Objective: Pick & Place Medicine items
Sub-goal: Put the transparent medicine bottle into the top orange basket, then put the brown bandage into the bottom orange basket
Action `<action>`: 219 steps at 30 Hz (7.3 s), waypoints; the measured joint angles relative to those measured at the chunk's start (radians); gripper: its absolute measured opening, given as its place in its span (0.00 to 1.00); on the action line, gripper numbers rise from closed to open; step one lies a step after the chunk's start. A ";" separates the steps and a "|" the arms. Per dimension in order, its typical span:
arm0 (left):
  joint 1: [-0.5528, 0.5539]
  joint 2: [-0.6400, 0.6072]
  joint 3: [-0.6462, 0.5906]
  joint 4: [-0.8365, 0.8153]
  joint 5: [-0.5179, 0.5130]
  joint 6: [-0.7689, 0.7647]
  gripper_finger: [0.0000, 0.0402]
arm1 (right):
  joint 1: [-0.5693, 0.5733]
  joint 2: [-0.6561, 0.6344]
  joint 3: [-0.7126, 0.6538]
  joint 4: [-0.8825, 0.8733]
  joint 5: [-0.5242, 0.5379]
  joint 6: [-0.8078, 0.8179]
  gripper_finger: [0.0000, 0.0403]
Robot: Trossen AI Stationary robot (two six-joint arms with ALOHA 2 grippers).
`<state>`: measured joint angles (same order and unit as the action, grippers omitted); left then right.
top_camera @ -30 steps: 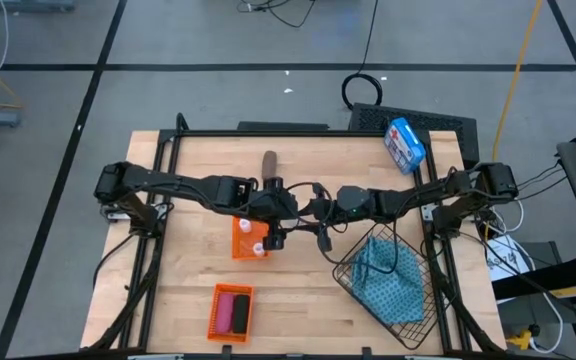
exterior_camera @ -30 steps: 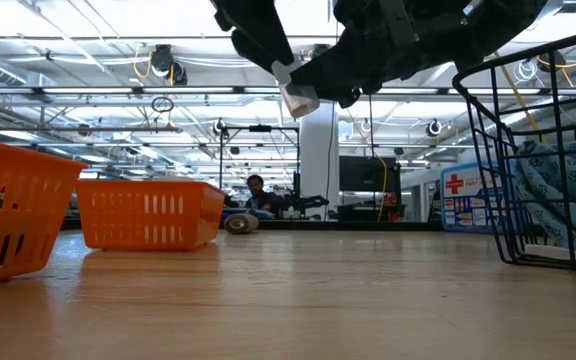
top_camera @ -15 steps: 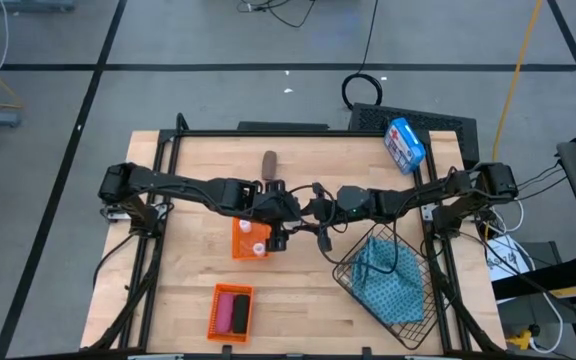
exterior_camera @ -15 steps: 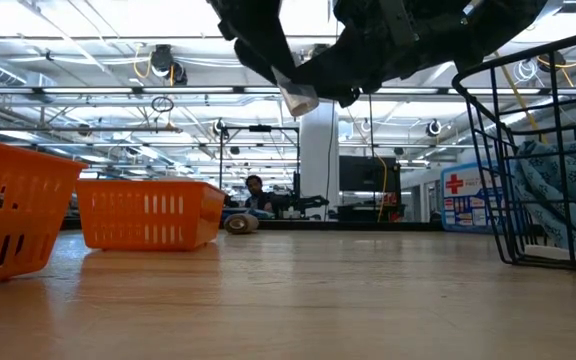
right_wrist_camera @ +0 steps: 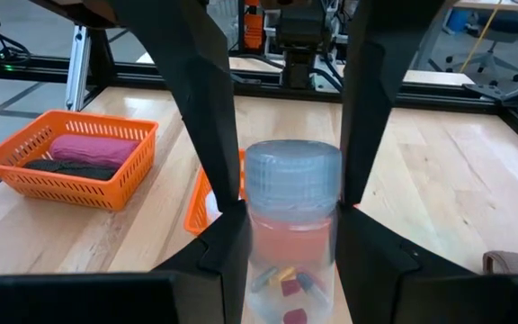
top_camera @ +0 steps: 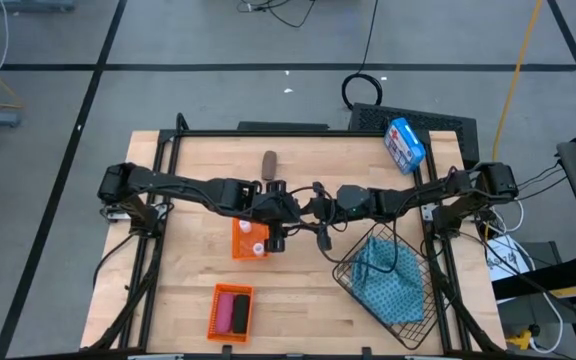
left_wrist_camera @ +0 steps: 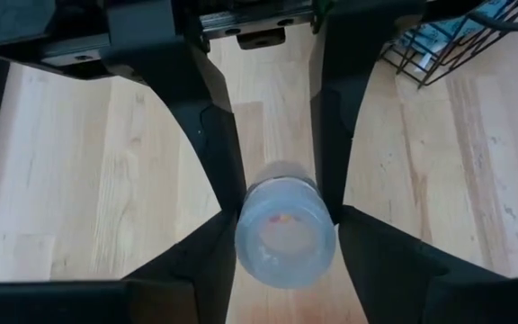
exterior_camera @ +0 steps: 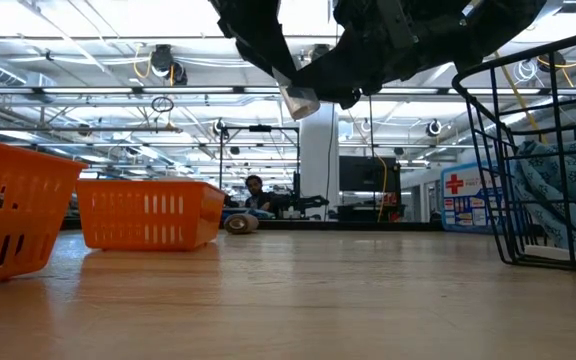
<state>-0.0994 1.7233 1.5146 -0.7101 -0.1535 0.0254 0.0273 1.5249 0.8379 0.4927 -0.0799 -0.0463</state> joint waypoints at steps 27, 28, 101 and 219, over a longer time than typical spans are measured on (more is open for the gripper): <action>0.001 -0.020 0.001 0.008 -0.005 0.024 0.49 | 0.001 0.002 0.000 0.003 -0.002 -0.003 0.30; 0.001 -0.021 0.002 0.007 -0.004 0.024 0.49 | 0.001 0.002 0.000 0.003 -0.002 -0.003 0.30; -0.060 -0.109 -0.231 -0.192 -0.010 -0.296 0.34 | -0.001 -0.180 0.000 -0.188 0.005 0.018 0.64; 0.490 0.250 -0.354 0.360 -0.215 -0.649 0.63 | -0.021 -0.186 0.000 -0.217 0.007 0.007 0.64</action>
<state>0.3904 1.9730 1.1608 -0.3504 -0.3681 -0.6233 0.0063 1.3392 0.8375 0.2760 -0.0725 -0.0390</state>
